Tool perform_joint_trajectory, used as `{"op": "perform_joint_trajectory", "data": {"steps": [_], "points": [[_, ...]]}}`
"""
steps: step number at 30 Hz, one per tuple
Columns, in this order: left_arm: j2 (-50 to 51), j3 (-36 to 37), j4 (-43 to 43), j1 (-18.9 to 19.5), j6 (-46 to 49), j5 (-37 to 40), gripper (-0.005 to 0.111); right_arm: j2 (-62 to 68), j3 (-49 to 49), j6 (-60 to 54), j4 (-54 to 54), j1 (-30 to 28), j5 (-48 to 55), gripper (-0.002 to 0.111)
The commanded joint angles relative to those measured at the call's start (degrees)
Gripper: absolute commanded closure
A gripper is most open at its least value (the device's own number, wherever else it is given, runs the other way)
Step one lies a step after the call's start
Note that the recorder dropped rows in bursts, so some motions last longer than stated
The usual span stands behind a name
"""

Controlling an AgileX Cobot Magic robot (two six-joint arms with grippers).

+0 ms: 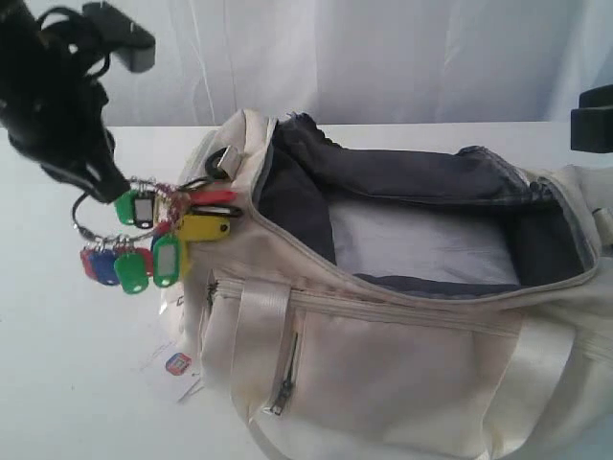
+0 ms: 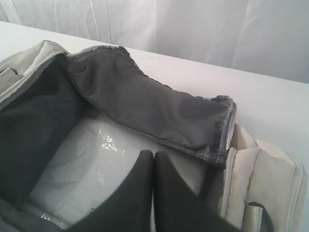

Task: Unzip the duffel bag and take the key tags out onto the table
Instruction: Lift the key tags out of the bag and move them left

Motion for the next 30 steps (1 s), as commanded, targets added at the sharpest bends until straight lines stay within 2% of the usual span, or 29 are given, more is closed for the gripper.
{"op": "perform_joint_trajectory", "data": {"steps": [1,6,12,15,21,30], "points": [[-1.8,9.3,1.2,3.0,-2.8,-4.9,0.107,-0.3,0.2,0.2,0.4,-0.1,-0.1,0.108],[-1.8,16.3,1.1,6.4,-4.9,-12.7,0.107,-0.3,0.2,0.2,0.4,-0.1,-0.4,0.108],[-1.8,20.9,-0.6,7.2,-5.6,-19.0,0.107,-0.3,0.2,0.2,0.4,-0.1,-0.7,0.108],[-1.6,22.0,-3.4,7.2,-5.1,-21.6,0.107,-0.3,0.2,0.2,0.4,-0.1,-0.8,0.108],[1.1,23.5,-12.1,7.2,3.7,-24.0,0.107,-0.3,0.2,0.2,0.4,-0.1,-0.8,0.108],[7.3,23.5,-12.7,7.2,4.0,-28.0,0.107,-0.3,0.2,0.2,1.5,-0.1,-0.8,0.108]]}}
